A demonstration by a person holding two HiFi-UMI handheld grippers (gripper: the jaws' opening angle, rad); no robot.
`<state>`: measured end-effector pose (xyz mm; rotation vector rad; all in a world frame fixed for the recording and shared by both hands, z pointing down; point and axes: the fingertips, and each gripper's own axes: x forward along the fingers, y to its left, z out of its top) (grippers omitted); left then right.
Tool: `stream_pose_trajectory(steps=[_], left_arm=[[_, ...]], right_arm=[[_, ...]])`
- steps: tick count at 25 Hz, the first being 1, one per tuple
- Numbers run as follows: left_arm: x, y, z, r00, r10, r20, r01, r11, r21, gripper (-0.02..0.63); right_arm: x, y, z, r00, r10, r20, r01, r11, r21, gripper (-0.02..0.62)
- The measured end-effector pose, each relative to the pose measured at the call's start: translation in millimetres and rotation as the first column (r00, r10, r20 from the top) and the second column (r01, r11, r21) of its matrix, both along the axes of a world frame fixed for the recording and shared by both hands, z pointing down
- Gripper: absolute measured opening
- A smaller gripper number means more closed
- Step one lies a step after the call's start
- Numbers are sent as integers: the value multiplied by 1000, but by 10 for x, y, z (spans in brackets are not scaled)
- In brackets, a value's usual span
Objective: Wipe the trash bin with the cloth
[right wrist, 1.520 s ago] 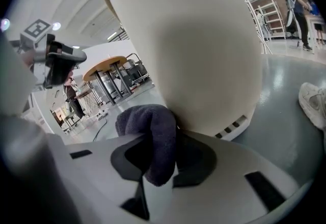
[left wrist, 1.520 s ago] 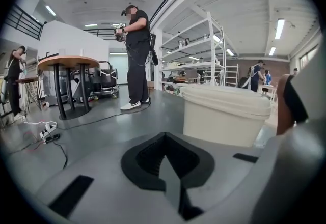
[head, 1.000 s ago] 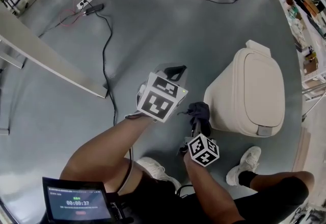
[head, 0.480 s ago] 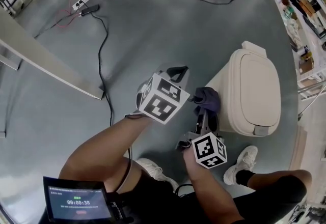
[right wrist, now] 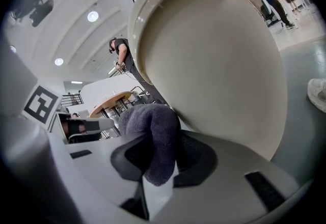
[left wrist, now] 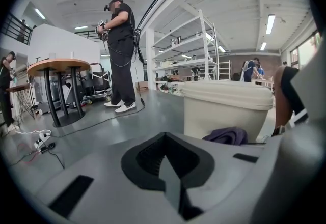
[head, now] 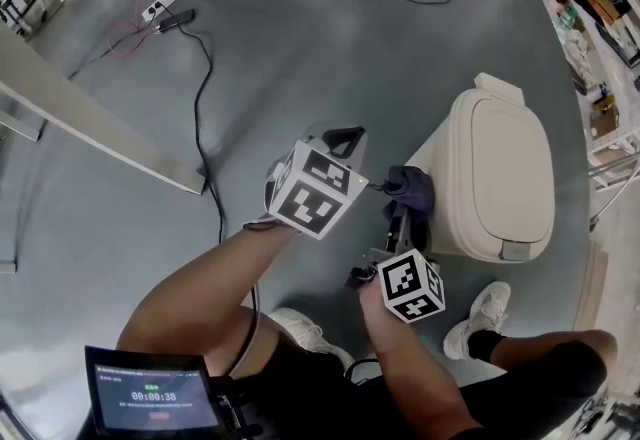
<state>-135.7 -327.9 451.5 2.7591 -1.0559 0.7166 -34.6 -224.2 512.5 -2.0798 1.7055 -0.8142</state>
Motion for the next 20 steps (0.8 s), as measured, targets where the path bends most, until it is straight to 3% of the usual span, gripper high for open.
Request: stream_pose_trajectory(steps=[9, 20], left_arm=[[124, 23, 8, 998, 37, 58, -39, 999, 33, -3], [137, 63, -30, 999, 41, 35, -41, 999, 4, -3]], right_arm=[[-34, 9, 545, 997, -31, -65, 24, 993, -115, 89], [76, 90, 1341, 998, 4, -62, -22, 955, -295, 89]])
